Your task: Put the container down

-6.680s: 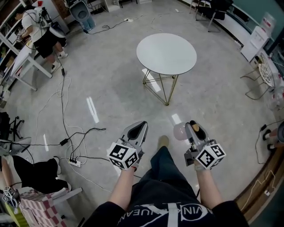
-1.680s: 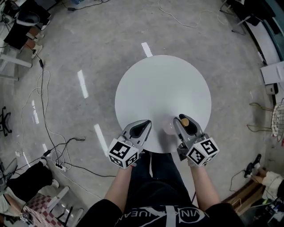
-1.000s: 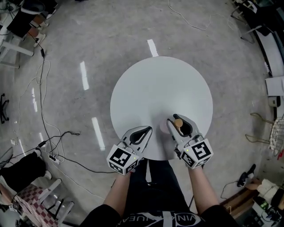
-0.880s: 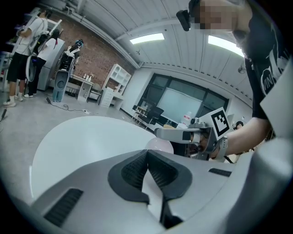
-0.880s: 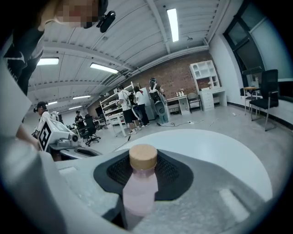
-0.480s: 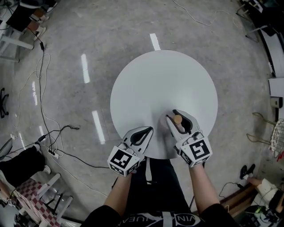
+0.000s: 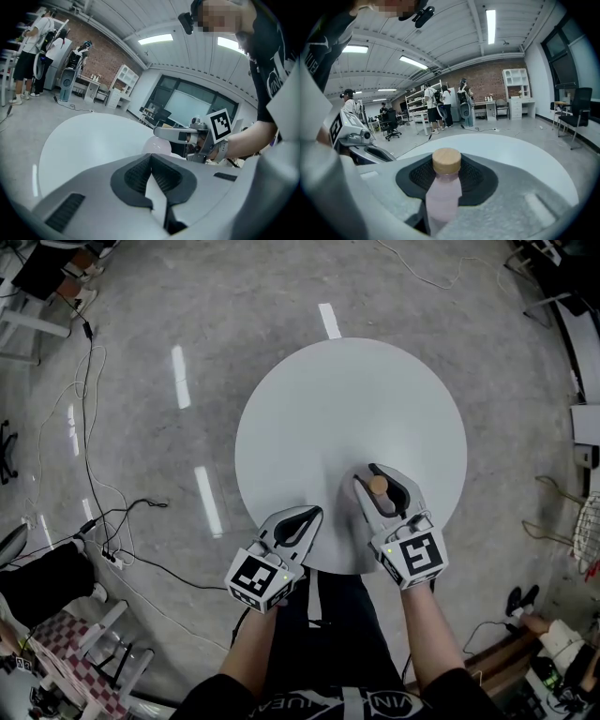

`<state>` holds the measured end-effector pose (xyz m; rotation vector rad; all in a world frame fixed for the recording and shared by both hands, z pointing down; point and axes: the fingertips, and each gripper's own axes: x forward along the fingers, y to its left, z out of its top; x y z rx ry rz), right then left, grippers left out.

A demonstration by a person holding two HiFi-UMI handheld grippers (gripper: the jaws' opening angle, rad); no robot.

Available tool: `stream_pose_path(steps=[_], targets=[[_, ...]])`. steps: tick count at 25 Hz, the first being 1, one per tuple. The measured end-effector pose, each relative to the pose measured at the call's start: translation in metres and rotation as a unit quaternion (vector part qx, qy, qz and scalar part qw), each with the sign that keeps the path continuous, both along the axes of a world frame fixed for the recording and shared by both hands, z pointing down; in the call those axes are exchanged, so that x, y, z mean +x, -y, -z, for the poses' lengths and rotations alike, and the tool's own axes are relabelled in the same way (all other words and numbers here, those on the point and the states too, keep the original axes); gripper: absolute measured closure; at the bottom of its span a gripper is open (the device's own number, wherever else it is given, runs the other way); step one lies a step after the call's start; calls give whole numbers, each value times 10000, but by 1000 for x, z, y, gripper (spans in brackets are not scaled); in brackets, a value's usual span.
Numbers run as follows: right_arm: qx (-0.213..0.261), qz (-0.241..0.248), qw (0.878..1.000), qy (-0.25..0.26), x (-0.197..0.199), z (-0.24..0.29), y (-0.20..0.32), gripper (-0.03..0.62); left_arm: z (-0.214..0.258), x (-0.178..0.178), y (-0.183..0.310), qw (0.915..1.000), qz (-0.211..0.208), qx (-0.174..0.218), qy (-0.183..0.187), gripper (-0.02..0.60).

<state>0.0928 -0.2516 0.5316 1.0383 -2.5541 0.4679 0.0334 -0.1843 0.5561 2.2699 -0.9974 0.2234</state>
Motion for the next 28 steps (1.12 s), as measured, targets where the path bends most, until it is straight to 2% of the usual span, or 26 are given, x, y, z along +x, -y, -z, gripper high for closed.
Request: stream_pose_path(steps=[9, 28], targets=[[336, 176, 9990, -220, -9, 2, -4, 471, -3, -5, -5, 10000, 37, -25, -22, 568], [615, 204, 9968, -465, -12, -2, -13, 470, -7, -12, -17, 9999, 77, -100, -104, 568]])
